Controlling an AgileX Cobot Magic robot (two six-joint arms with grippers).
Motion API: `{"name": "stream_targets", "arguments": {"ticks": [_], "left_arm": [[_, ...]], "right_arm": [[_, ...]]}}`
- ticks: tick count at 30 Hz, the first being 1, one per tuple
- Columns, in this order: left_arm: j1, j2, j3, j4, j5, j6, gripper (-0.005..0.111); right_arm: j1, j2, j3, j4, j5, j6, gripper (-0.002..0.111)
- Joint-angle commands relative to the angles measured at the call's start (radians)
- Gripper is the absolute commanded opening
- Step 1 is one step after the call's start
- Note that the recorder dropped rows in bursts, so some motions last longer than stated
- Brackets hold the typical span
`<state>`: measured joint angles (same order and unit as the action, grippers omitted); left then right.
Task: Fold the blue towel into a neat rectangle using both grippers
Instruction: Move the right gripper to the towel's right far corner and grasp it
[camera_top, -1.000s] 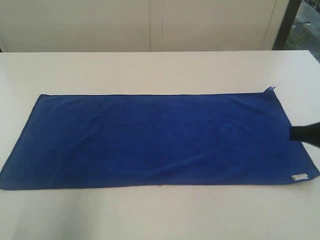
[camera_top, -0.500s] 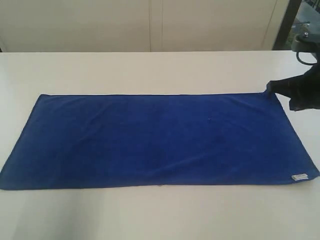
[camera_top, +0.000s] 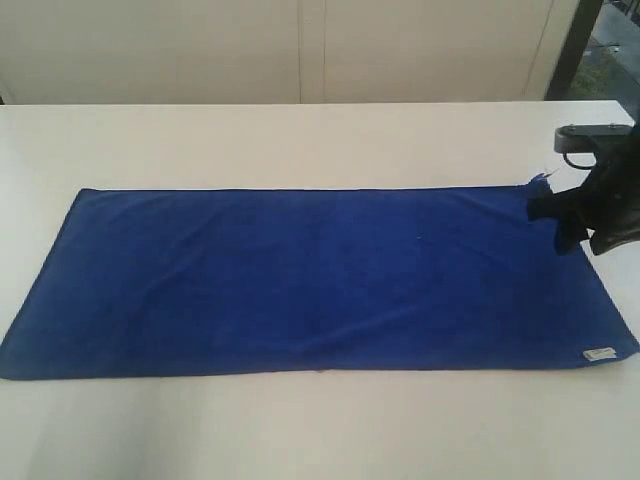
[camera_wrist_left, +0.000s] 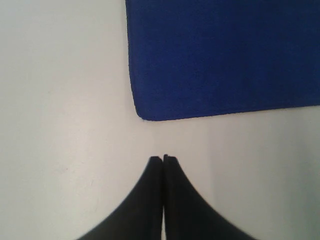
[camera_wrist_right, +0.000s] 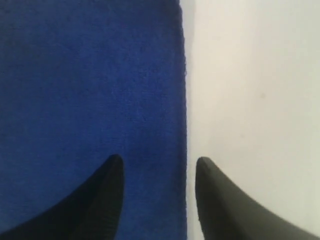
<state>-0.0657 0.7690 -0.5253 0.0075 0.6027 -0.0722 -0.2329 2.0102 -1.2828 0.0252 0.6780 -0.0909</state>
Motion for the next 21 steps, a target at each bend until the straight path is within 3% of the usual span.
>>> {"name": "stream_targets", "arguments": {"ticks": [1,12,21], "left_arm": [[0.005,-0.007,0.006,-0.001,0.008,0.000,0.000],[0.005,-0.007,0.006,-0.001,0.008,0.000,0.000],[0.005,-0.007,0.006,-0.001,0.001,0.000,0.000]], "right_arm": [[-0.008,0.030,-0.007,0.005,-0.001,-0.015,0.044],[-0.008,0.066,-0.007,0.005,0.032,-0.015,0.034],[-0.008,0.085,-0.003,-0.003,0.032,-0.012,0.004]]}}
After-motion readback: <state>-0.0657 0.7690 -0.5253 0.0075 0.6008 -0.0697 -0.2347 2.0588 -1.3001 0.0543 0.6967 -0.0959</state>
